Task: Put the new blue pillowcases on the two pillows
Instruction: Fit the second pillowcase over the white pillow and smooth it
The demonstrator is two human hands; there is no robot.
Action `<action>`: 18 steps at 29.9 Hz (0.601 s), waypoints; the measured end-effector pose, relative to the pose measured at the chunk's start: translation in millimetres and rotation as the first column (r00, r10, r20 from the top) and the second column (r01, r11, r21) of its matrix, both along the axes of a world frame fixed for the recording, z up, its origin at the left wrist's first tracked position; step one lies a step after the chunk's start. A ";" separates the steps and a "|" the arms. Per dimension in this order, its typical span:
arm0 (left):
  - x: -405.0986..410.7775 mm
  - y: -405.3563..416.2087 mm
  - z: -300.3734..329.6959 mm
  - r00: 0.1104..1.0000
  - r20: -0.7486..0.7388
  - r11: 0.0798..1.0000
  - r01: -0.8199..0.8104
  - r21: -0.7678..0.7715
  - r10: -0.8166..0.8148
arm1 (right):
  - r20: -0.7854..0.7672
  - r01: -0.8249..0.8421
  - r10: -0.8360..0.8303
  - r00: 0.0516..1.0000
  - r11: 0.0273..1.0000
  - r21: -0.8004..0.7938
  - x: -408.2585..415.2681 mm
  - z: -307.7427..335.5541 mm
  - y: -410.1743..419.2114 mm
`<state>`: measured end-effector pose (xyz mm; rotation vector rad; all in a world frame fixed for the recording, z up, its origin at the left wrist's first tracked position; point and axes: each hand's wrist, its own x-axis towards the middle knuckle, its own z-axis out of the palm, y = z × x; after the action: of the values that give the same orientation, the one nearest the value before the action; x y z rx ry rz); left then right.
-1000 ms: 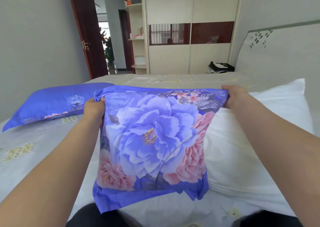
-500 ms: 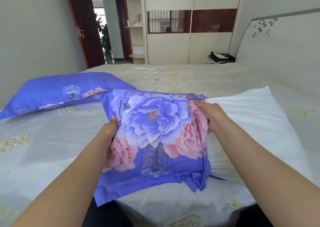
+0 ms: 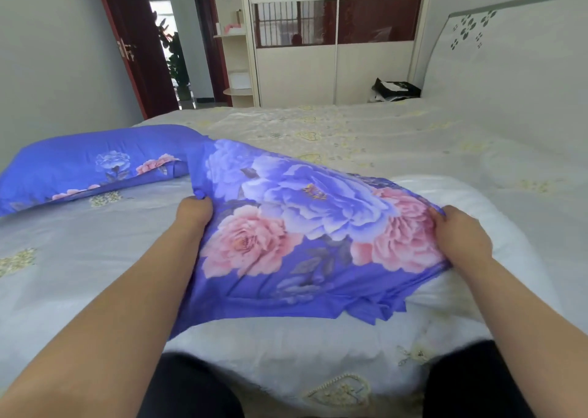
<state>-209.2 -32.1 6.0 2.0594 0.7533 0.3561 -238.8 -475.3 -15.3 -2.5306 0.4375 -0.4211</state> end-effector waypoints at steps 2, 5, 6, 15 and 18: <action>-6.3 -19.0 -2.6 0.998 0.059 0.992 -0.024 0.127 0.016 | -0.001 0.005 -0.005 1.000 0.999 0.053 4.8 -5.8 6.2; -23.4 -33.3 -0.2 0.979 0.196 0.924 -0.123 0.362 0.053 | 0.011 -0.036 0.035 0.999 0.985 0.167 8.7 -8.0 16.0; -28.0 -39.5 -1.9 0.965 0.261 0.877 -0.105 0.469 -0.024 | 0.019 -0.043 0.039 0.999 0.974 0.223 9.9 -5.6 15.9; -76.8 -121.6 -57.7 0.691 -0.094 0.155 0.290 0.944 -0.716 | 0.211 -0.158 -0.035 0.977 0.550 0.820 -25.9 -18.4 56.4; -83.8 -108.7 -68.8 0.711 -0.087 0.110 0.227 0.968 -0.698 | 0.239 -0.205 -0.014 0.971 0.470 0.858 -68.4 -50.2 85.8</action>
<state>-293.0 -140.8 -62.8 3.0168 -0.7290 0.9959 -307.2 -389.6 -65.5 -1.4378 0.3001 -0.2969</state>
